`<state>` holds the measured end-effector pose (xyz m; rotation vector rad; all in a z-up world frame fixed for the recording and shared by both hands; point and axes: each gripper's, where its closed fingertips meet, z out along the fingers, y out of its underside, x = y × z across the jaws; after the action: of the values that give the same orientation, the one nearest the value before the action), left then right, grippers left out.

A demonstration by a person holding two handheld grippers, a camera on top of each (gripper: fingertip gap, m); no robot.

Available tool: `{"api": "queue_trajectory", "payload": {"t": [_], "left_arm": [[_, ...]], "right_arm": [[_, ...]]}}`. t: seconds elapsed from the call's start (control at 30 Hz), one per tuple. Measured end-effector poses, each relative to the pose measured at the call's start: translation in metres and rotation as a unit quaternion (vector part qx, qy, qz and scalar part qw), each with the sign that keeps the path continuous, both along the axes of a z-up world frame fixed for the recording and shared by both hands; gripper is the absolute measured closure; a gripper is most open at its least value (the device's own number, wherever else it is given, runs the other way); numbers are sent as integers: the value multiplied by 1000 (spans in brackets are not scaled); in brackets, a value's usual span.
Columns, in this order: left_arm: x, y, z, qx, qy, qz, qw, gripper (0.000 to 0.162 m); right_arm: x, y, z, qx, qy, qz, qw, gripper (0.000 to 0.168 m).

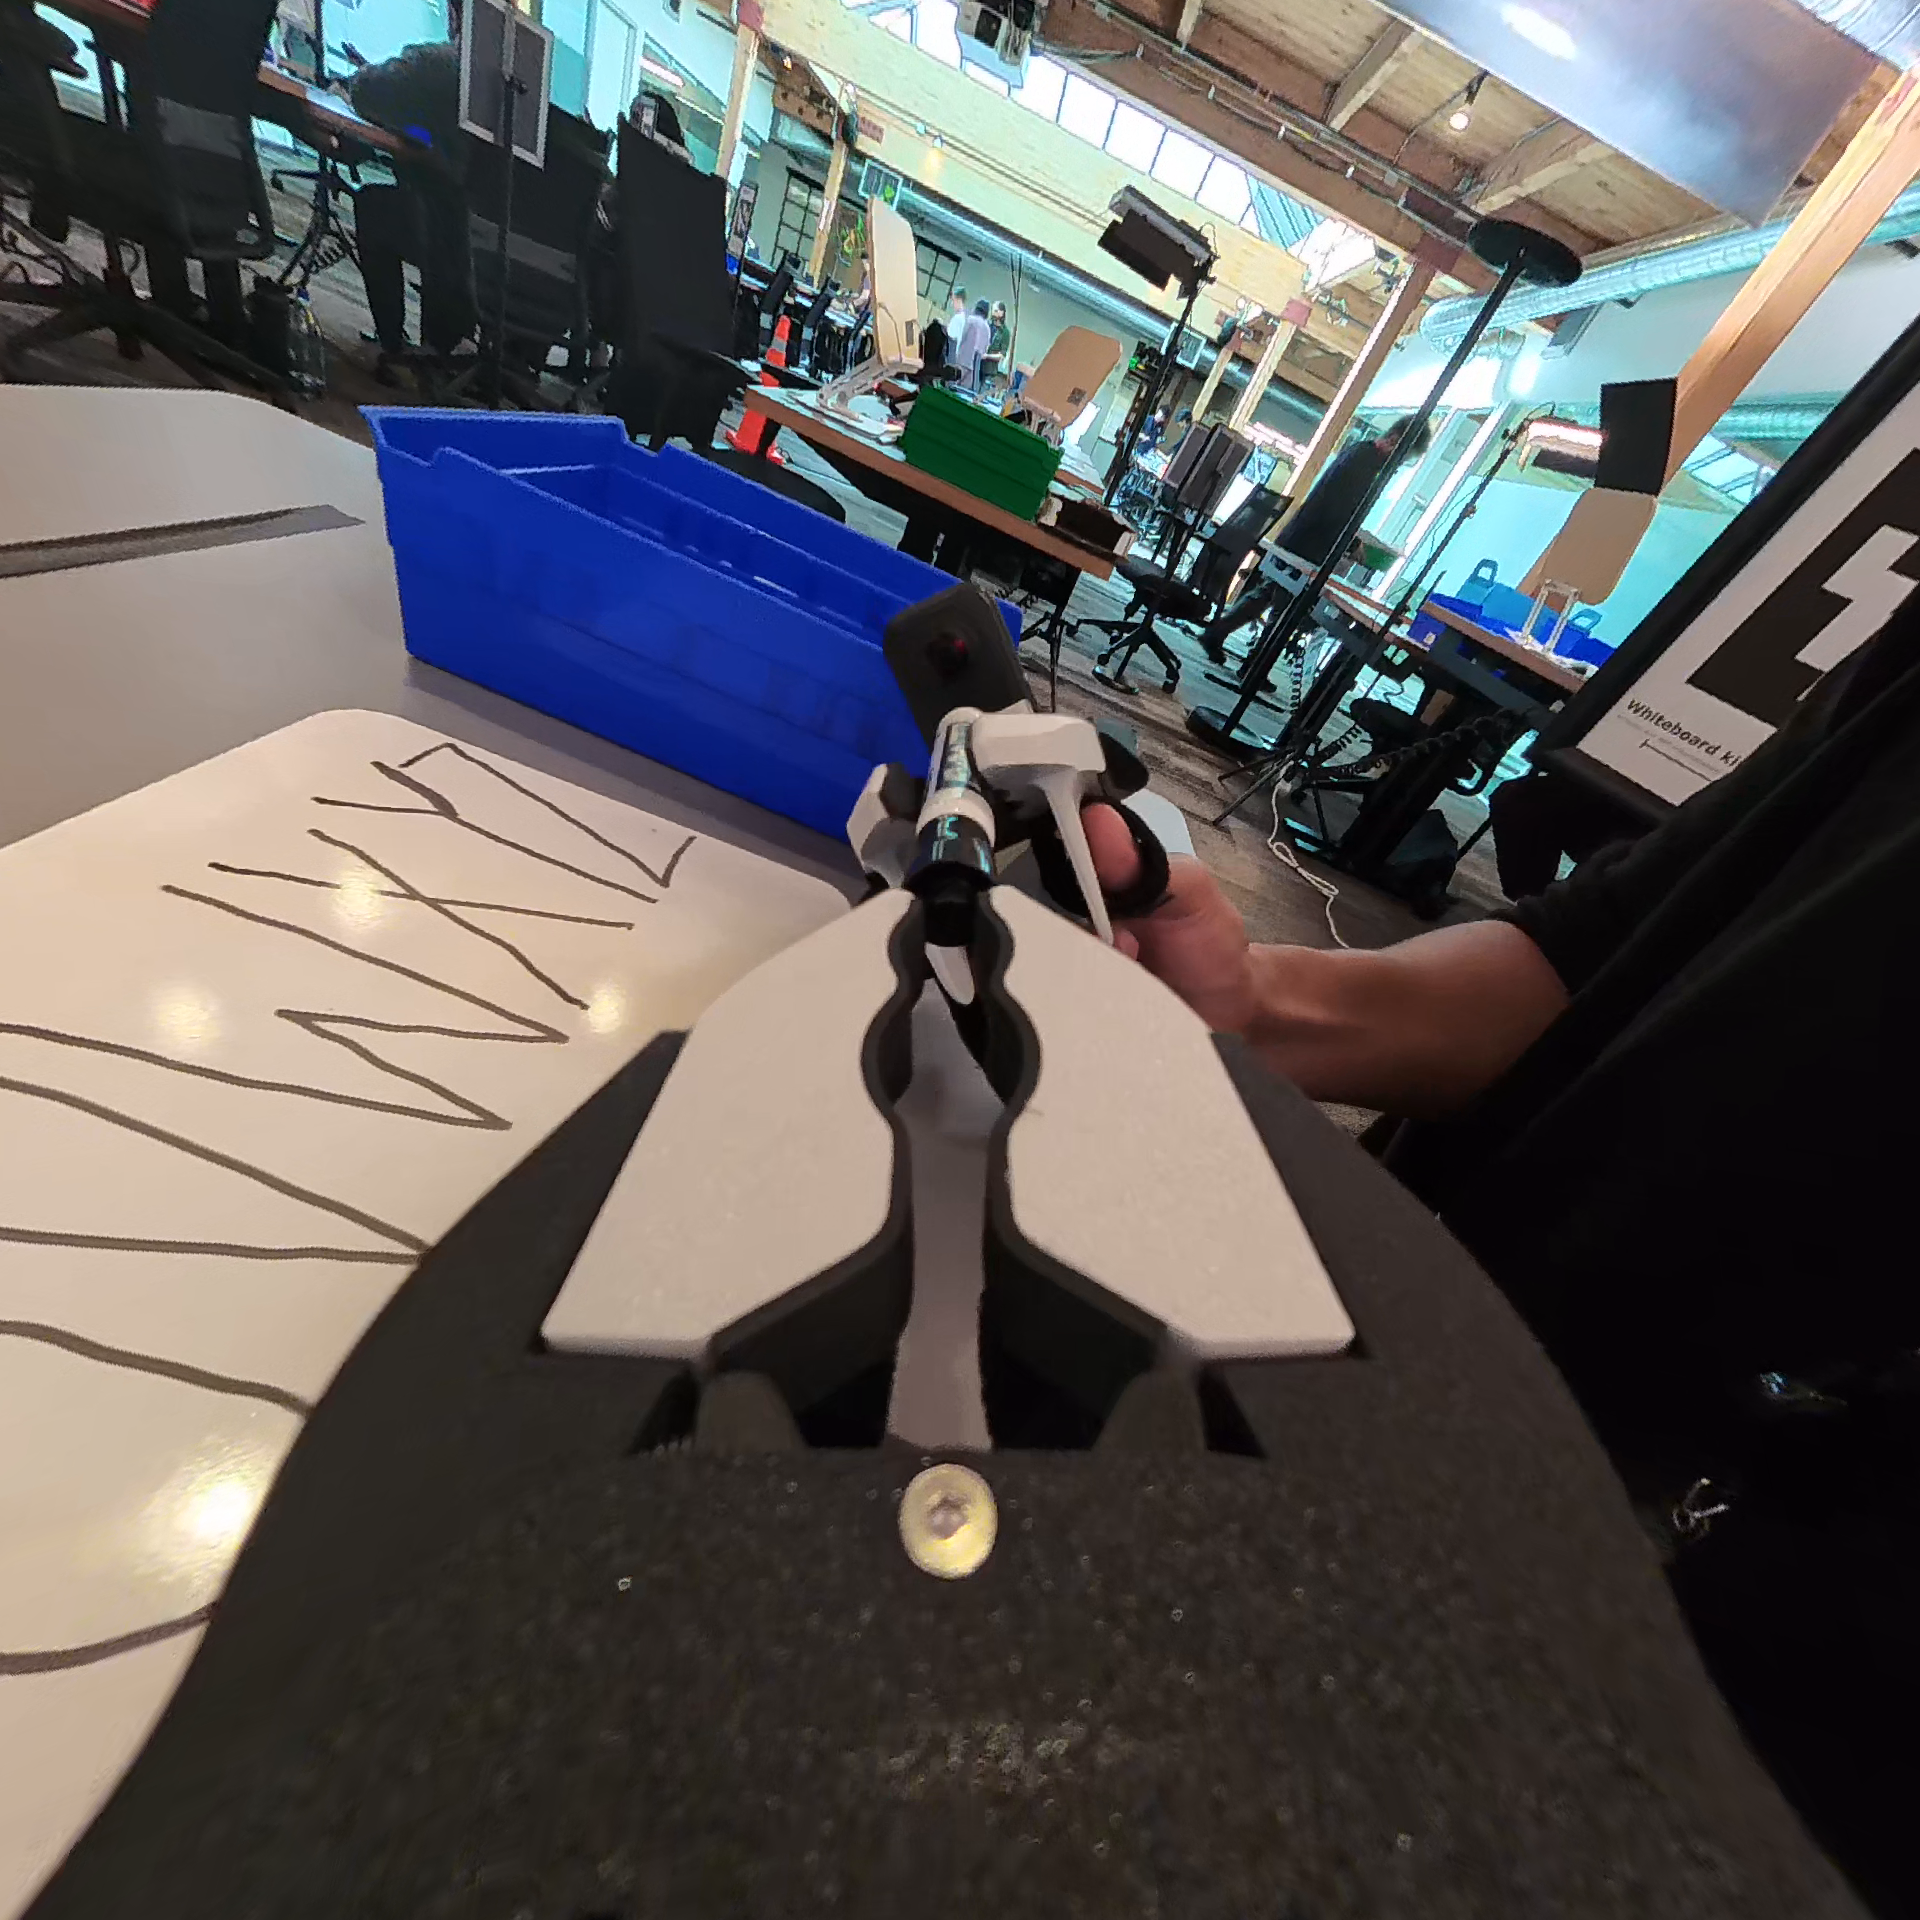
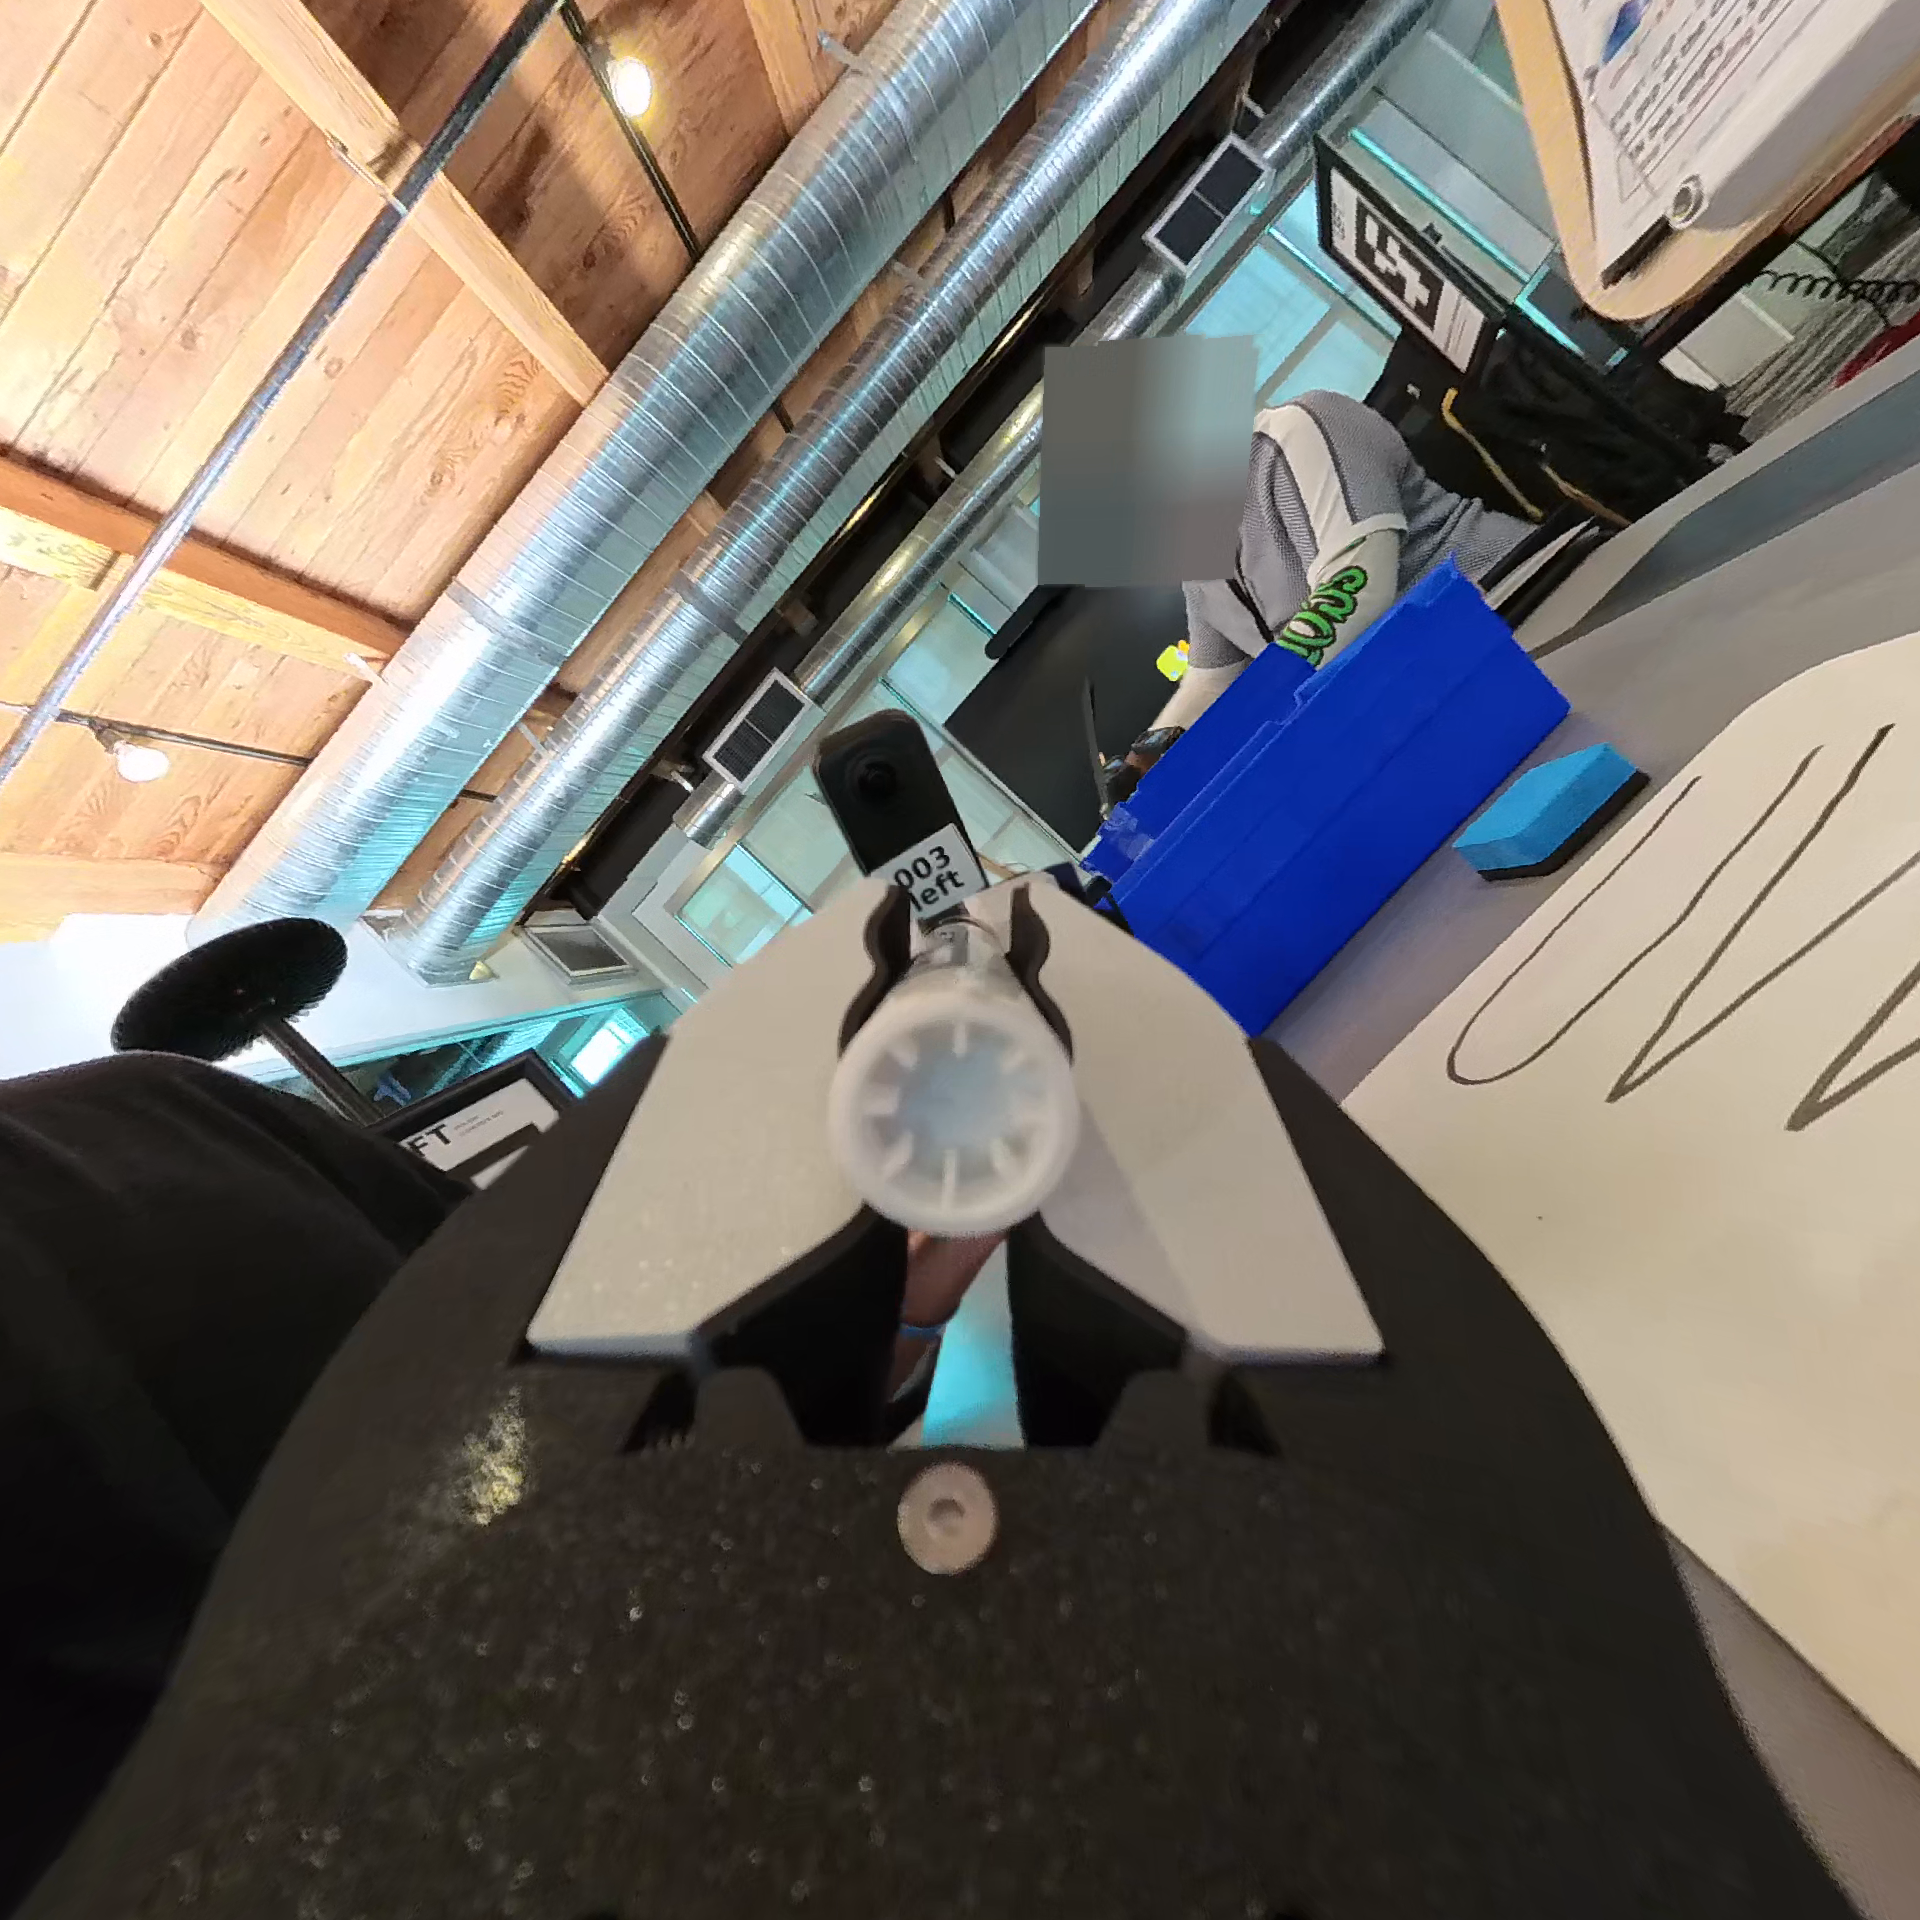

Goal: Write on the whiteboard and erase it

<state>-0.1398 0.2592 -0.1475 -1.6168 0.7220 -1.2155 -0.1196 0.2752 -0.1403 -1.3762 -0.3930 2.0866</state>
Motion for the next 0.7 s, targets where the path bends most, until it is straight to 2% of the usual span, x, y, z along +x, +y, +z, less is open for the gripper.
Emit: {"api": "queue_trajectory", "payload": {"t": [0.5, 0.6, 0.7], "left_arm": [[0, -6, -6, -11, 4, -26, 1000, 154], [0, -4, -16, -21, 24, -26, 999, 154], [3, -2, -13, -14, 17, -17, 1000, 154]], "right_arm": [[-3, -6, -6, 15, -37, 33, 999, 148], [-6, -6, -14, 28, -70, 25, 997, 149], [-7, -5, -14, 12, -51, 24, 998, 149]]}}
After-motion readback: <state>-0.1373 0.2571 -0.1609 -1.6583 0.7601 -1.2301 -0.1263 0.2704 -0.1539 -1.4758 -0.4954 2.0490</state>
